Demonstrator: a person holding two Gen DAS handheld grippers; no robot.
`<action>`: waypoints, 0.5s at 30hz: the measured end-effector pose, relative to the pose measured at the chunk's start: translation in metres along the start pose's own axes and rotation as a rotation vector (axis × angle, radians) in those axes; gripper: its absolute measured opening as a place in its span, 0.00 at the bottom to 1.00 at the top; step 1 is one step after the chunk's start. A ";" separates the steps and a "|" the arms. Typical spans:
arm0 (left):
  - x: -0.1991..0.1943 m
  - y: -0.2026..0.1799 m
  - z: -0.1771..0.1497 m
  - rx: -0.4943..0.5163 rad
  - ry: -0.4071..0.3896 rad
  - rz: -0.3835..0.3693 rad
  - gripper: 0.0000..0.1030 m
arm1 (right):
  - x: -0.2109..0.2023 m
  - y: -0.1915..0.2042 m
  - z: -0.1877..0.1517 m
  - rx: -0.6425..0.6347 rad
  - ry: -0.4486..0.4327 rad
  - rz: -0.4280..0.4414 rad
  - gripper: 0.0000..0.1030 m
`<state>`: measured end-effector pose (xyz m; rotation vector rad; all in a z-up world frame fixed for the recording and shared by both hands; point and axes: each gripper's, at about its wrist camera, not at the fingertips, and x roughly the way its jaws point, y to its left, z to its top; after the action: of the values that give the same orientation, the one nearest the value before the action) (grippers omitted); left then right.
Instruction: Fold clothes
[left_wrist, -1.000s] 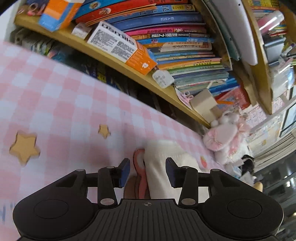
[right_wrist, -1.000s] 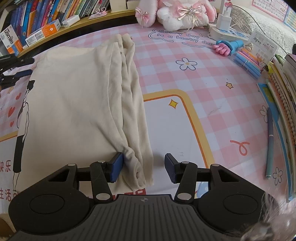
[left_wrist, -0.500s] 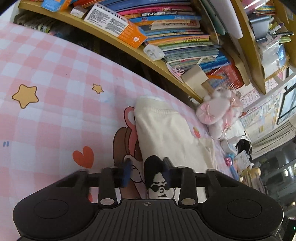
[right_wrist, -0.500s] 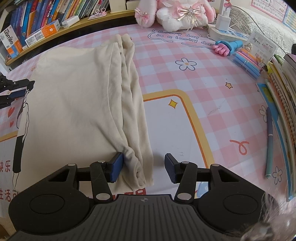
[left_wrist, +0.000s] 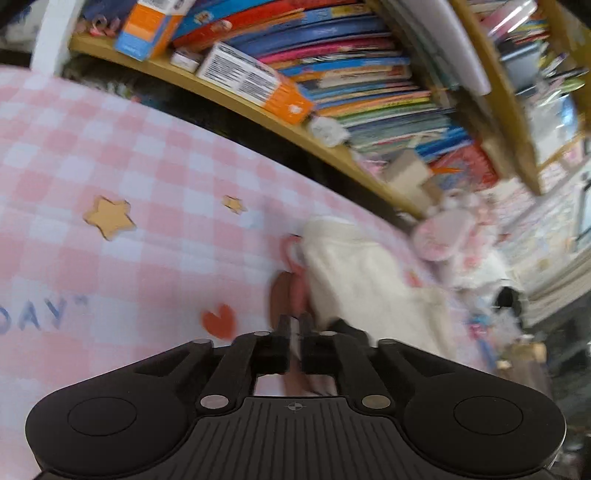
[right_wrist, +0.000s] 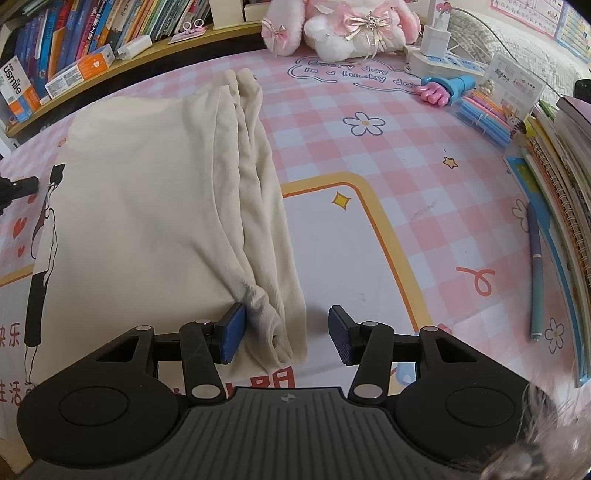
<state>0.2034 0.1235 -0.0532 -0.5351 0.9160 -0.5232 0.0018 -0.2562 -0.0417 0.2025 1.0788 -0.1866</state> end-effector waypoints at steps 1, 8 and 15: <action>-0.002 -0.001 -0.004 -0.013 0.012 -0.015 0.40 | 0.000 0.000 0.000 -0.001 0.000 0.002 0.45; -0.009 -0.025 -0.046 0.037 0.070 -0.016 0.51 | 0.000 0.000 0.002 -0.038 0.011 0.013 0.44; -0.011 -0.043 -0.079 0.003 0.025 0.136 0.05 | 0.002 -0.013 0.003 -0.065 0.010 0.099 0.45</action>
<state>0.1225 0.0816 -0.0588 -0.4608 0.9676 -0.4084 0.0024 -0.2693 -0.0430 0.1984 1.0807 -0.0619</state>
